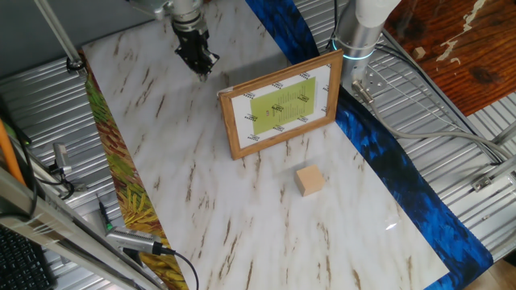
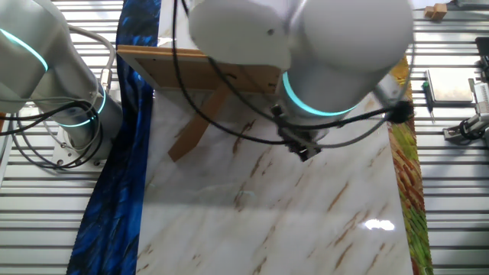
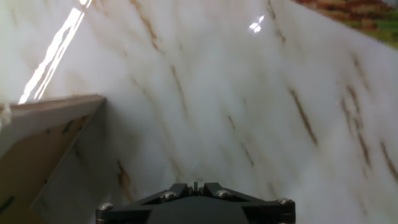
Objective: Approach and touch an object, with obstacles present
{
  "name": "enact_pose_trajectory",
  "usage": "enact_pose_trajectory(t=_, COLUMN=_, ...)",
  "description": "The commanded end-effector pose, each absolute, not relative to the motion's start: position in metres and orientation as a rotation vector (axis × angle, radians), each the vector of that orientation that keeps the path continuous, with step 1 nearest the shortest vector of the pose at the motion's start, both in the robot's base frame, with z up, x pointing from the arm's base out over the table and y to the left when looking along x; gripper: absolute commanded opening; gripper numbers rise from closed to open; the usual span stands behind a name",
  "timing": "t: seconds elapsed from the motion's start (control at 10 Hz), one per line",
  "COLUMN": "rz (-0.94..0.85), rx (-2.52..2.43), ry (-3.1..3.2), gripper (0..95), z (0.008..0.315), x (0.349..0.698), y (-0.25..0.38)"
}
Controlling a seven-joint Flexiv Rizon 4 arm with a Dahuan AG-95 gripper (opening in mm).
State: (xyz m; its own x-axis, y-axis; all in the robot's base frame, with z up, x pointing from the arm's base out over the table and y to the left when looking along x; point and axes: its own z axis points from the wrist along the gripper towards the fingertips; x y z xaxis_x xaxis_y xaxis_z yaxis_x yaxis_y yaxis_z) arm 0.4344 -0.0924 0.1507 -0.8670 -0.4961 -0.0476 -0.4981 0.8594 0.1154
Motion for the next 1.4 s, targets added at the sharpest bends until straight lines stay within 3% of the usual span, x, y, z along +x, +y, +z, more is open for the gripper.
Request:
enact_pose_trajectory(t=0.1, rz=0.192, rx=-0.797, ry=3.018, gripper=0.0, z=0.146, x=0.431, y=-0.091)
enact_pose_trajectory(t=0.7, rz=0.170, rx=-0.776, ry=3.017, gripper=0.0, z=0.101, x=0.423, y=-0.084)
enact_pose_trajectory(t=1.4, rz=0.157, rx=-0.768, ry=2.988, gripper=0.0, z=0.082, x=0.416, y=-0.078)
